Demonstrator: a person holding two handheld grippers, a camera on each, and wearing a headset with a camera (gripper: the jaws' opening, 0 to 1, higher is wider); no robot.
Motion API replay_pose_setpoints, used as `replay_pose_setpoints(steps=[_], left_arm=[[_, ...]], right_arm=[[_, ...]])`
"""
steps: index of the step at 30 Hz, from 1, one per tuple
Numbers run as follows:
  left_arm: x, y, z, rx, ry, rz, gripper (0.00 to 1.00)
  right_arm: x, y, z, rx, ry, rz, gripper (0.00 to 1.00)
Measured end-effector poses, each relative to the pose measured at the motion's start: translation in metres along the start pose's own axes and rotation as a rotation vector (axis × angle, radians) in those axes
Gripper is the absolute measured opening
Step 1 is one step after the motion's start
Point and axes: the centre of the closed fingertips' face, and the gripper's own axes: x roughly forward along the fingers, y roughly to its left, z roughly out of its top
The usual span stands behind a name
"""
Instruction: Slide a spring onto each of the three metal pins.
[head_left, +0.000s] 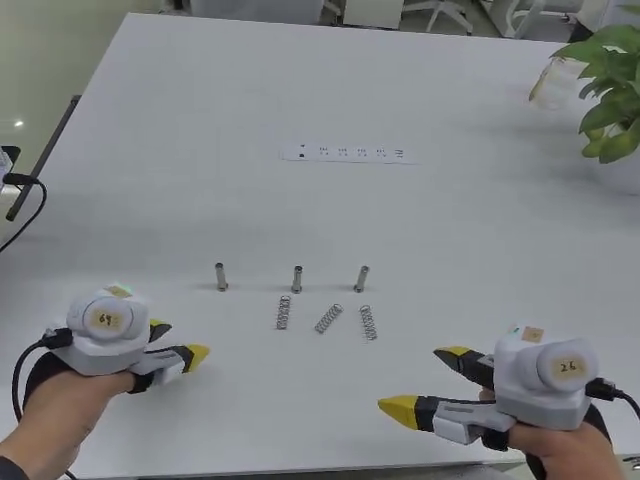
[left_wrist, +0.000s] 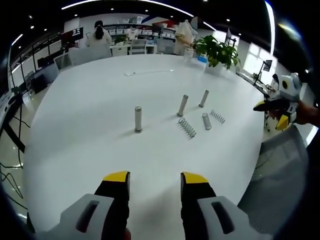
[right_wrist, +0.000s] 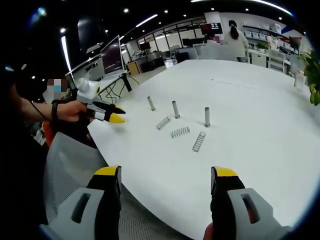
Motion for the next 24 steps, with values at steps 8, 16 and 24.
replay_pose_setpoints(steps=[8,16,24], left_arm=[[-0.013,-0.006,0.007,-0.022,-0.053,-0.017,0.42],[-0.021,-0.008,0.005,-0.039,-0.079,-0.013,0.48],[-0.035,-0.023,0.003,-0.062,-0.105,-0.016,0.54]], right_arm=[[0.004,0.000,0.002,-0.006,0.004,0.010,0.72],[0.008,-0.003,0.004,-0.014,0.004,0.015,0.72],[0.011,-0.004,0.007,-0.020,0.003,0.022,0.72]])
